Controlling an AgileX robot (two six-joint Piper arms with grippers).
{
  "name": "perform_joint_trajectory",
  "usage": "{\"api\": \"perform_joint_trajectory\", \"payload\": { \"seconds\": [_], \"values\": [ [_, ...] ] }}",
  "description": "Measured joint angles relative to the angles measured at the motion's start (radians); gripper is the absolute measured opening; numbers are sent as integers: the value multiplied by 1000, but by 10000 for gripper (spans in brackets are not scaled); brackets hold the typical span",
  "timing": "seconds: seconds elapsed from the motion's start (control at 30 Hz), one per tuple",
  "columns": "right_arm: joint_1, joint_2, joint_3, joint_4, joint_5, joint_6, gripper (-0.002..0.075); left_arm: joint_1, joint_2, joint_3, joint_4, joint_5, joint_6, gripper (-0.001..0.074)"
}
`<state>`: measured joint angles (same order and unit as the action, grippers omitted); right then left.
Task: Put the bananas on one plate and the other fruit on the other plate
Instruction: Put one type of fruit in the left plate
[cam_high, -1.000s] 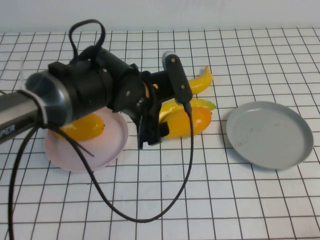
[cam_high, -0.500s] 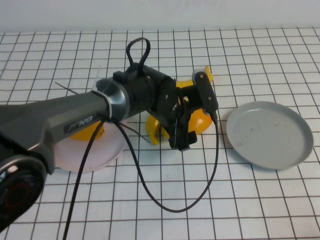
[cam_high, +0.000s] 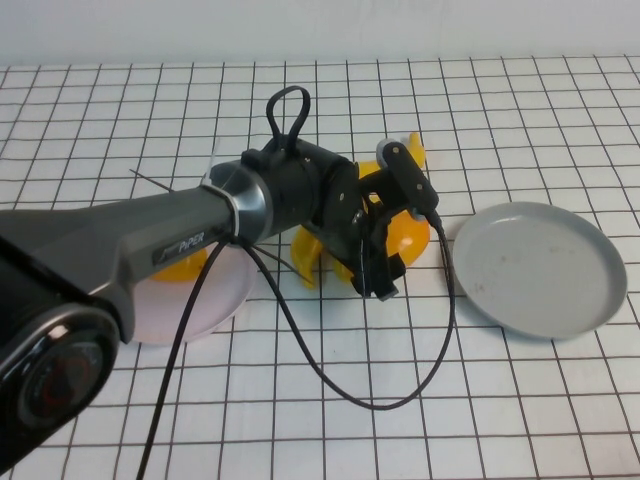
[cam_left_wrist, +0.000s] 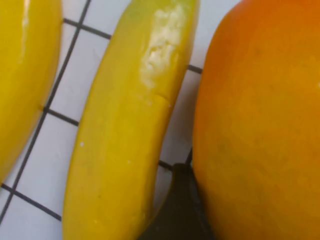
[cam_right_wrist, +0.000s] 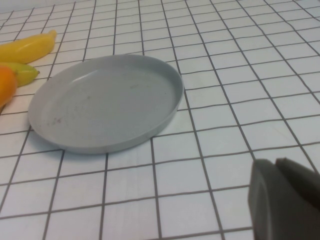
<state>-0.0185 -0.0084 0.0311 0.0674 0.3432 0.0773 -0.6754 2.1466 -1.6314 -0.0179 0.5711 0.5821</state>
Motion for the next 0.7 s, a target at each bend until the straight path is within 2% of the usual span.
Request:
{"api": "perform_joint_trajectory", "payload": {
  "seconds": [0.2, 0.43, 0.57, 0.7],
  "values": [
    [0, 0, 0, 0, 0, 0, -16, 0, -43, 0, 9, 23, -108, 531],
    [0, 0, 0, 0, 0, 0, -16, 22, -200, 0, 192, 269, -430, 531],
    [0, 0, 0, 0, 0, 0, -17, 58, -242, 15, 236, 409, -455, 531],
    [0, 0, 0, 0, 0, 0, -17, 93, -272, 116, 253, 425, -442, 531]
  ]
}}
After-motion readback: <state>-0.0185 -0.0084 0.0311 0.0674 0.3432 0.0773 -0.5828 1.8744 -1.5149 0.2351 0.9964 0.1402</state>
